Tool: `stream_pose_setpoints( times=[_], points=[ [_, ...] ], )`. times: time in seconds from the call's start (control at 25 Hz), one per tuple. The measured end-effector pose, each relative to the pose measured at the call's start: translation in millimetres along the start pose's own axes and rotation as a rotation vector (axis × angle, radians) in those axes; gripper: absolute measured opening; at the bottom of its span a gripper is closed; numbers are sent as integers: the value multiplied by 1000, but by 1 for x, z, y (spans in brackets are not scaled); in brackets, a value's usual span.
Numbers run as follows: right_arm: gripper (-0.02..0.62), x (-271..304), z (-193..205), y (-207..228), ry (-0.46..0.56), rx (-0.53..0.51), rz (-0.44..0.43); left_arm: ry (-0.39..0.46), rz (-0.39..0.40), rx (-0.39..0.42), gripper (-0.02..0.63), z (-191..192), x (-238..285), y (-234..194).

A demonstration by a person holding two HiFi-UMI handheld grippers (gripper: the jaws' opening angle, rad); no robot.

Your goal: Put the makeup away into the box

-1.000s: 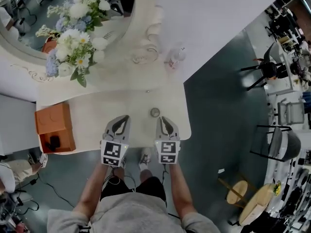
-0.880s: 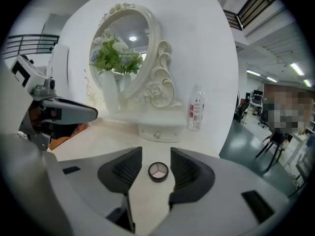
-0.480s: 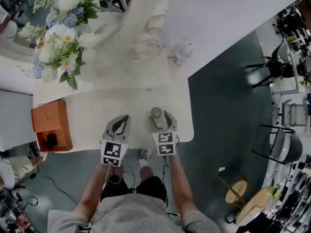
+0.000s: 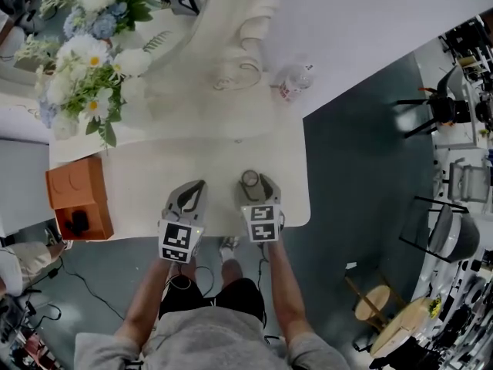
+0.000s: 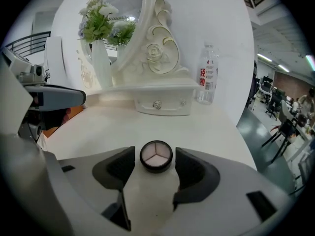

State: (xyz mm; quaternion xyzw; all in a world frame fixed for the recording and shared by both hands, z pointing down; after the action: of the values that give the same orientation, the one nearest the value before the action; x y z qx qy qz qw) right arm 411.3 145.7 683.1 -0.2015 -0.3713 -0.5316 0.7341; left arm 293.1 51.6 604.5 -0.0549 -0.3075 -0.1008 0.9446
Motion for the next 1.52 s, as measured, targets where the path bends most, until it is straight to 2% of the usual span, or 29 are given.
stream_pose_setpoints(
  times=[0.12, 0.2, 0.56, 0.88, 1.24, 1.52],
  points=[
    [256, 2, 2, 1, -14, -2, 3, -6, -1, -3, 2, 1, 2, 0],
    [222, 3, 3, 2, -18, -11, 12, -8, -2, -6, 2, 2, 2, -1],
    [219, -2, 0, 0, -7, -20, -2, -13, -5, -15, 0, 3, -1, -3],
    [219, -28, -28, -16, 52, -57, -12, 19, -48, -23, 1, -8, -27, -12],
    [219, -66, -63, -56, 127, -139, -38, 85, -128, -24, 2, -20, -83, -26],
    [219, -88, -86, -111, 178, -222, -96, 116, -226, -48, 2, -12, -139, -49]
  ],
)
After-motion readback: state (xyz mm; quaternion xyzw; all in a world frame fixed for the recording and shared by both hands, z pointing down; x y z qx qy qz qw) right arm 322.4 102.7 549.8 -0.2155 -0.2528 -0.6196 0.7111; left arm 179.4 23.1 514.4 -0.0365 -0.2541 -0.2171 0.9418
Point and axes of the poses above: the fingertips, and each gripper's own axes: x forward along the fingers, y to its right, z out of its underside, the point moved 4 cm from there along -x, backward along the fingers, and after that the axes turned 5 degrees about -y, right-handed, at the moved point
